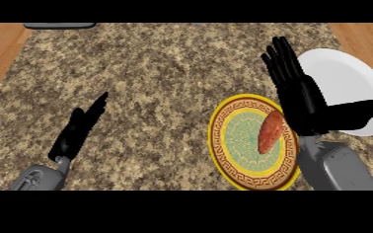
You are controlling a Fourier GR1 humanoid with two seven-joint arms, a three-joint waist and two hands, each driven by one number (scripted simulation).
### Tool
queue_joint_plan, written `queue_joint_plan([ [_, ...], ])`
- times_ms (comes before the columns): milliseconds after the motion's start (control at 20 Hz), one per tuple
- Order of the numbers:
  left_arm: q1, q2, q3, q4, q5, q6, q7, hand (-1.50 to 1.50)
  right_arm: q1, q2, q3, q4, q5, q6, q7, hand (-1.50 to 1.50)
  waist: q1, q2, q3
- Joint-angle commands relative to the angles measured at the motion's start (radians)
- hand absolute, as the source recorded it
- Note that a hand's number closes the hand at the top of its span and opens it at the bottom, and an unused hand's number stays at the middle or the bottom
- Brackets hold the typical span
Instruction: Pick the sweet potato from the plate and place it in the plate
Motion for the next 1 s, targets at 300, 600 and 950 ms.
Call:
queue_joint_plan([
  [300, -0.033, -0.036, 0.141, -0.040, 0.045, 0.072, -0.053, 0.00, 0.080, -0.438, -0.090, 0.137, 0.286, 0.212, -0.109, 1.50, 0.000, -0.007, -0.037],
  [600, -0.039, -0.074, 0.180, -0.076, 0.077, 0.088, -0.045, 0.00, 0.331, -0.137, -0.223, 0.385, 0.166, 0.174, -0.627, -1.50, 0.007, 0.006, 0.002],
  [950, 0.005, -0.087, 0.202, -0.102, 0.062, 0.080, -0.046, 0.00, 0.301, -0.263, -0.154, 0.477, 0.389, 0.185, -0.635, -1.50, 0.015, 0.002, -0.001],
])
